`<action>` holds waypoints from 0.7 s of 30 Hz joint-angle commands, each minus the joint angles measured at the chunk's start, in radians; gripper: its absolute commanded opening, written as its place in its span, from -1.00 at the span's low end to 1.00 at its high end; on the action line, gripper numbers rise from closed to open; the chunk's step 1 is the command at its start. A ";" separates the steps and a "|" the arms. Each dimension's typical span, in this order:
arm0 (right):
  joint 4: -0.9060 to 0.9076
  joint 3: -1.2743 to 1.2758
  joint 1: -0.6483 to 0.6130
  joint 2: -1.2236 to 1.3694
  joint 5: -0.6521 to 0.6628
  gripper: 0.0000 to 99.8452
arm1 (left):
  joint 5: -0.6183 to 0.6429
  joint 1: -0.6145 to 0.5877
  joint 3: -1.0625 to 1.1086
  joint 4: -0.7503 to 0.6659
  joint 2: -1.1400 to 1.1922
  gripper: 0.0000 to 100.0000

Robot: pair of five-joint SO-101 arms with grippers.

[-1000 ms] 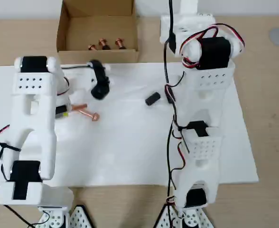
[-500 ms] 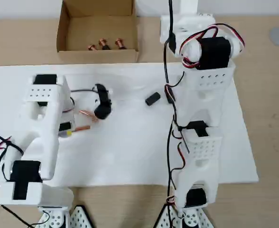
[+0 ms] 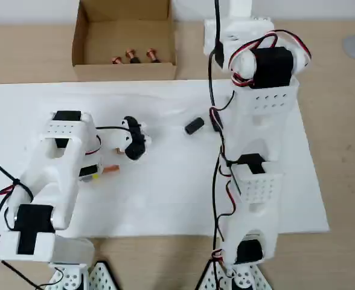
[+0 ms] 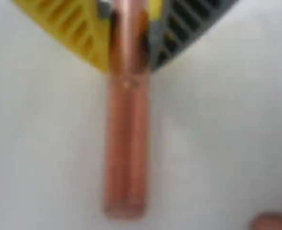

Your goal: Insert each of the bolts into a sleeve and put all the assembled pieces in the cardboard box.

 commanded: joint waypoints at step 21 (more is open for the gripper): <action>0.015 -0.041 -0.035 -0.022 -0.002 -0.41 | 2.099 -0.005 -0.353 0.361 -0.050 -0.47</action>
